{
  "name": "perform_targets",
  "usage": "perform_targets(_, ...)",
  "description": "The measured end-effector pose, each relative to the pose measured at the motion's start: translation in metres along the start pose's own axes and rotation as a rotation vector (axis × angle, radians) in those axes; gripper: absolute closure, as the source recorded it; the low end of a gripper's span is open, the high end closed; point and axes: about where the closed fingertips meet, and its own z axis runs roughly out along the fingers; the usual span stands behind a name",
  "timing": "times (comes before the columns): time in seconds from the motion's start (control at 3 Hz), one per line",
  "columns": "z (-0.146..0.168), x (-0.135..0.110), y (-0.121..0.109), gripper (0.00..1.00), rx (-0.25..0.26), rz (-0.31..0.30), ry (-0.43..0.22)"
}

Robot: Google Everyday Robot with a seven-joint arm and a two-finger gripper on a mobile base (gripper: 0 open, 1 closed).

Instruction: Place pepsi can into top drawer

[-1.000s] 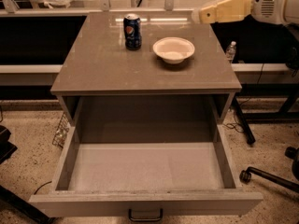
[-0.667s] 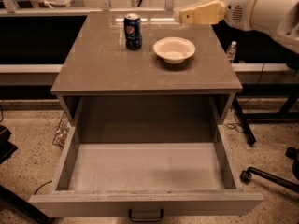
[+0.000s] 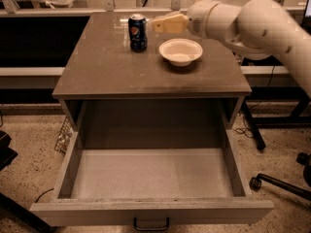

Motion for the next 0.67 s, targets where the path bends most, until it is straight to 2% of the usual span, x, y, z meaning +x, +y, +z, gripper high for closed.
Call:
perform_targets(0.33, 0.0490, 0.0273, 0.0161, 0.00, -0.060, 0.052, 0.035)
perform_targets(0.67, 0.0492, 0.0272, 0.0164, 0.00, -0.061, 0.051, 0.035)
